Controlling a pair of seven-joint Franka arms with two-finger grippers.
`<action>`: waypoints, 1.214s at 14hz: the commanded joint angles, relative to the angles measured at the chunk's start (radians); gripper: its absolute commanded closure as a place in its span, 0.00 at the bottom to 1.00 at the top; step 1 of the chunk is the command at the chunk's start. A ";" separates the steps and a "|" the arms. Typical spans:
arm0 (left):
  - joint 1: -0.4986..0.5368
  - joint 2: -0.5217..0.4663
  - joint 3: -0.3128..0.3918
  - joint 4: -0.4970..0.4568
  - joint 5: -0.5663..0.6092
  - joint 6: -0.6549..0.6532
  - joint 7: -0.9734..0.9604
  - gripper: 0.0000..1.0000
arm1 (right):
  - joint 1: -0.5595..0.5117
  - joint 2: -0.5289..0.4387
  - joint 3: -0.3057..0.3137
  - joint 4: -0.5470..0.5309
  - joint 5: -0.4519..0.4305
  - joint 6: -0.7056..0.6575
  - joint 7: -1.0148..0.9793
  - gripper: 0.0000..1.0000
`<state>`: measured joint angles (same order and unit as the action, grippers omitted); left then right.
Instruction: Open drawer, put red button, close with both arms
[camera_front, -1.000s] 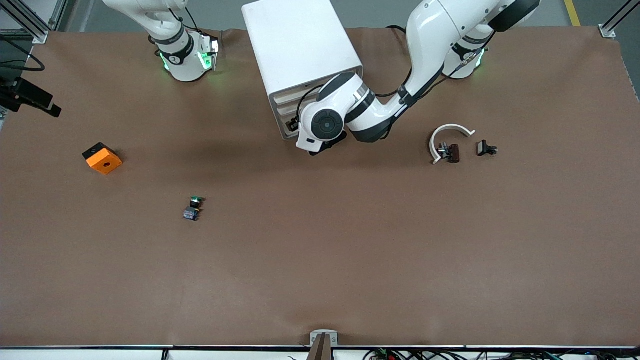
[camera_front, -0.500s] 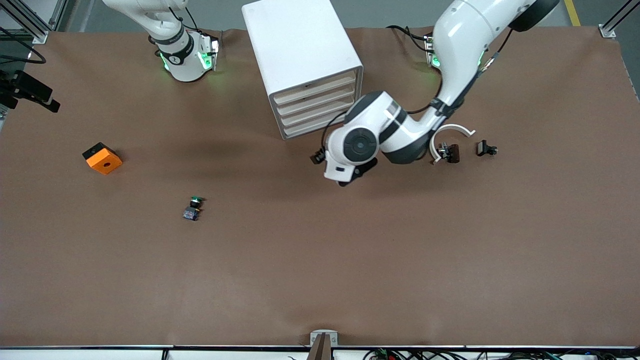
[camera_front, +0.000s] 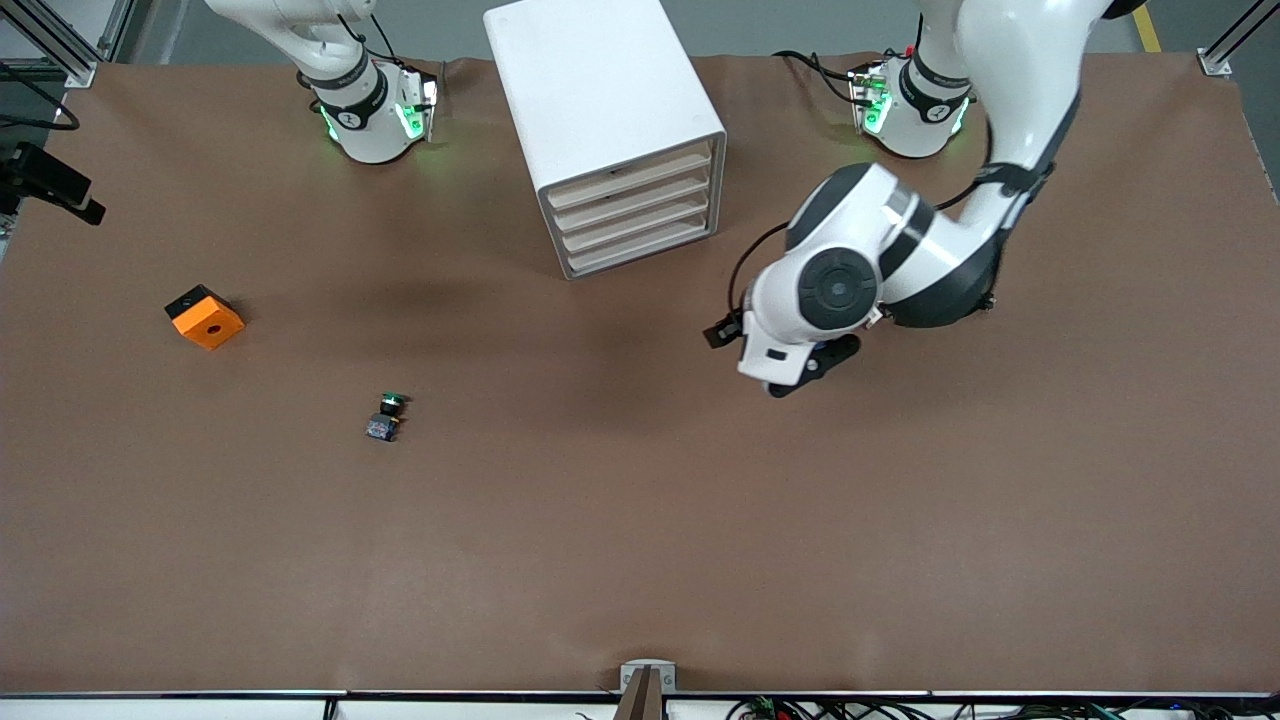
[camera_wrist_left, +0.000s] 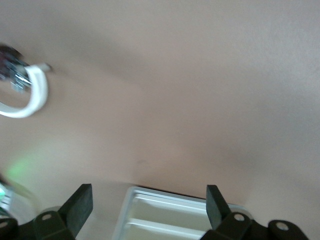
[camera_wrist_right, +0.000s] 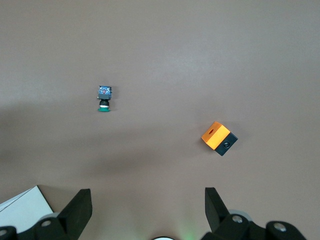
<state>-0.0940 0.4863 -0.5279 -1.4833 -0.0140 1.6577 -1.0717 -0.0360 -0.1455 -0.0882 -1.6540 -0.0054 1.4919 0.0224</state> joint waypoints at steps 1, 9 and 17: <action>0.104 -0.127 0.000 -0.022 -0.003 -0.105 0.219 0.00 | -0.013 -0.026 0.010 -0.023 -0.016 0.011 -0.013 0.00; 0.105 -0.426 0.490 -0.101 -0.060 -0.331 1.086 0.00 | -0.013 -0.031 0.010 -0.023 -0.010 0.010 -0.013 0.00; 0.112 -0.443 0.585 -0.146 -0.046 -0.141 1.220 0.00 | -0.013 -0.031 0.010 -0.023 -0.008 0.011 -0.015 0.00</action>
<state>0.0278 0.0648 0.0526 -1.6140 -0.0606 1.4794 0.1403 -0.0360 -0.1510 -0.0876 -1.6548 -0.0066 1.4930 0.0218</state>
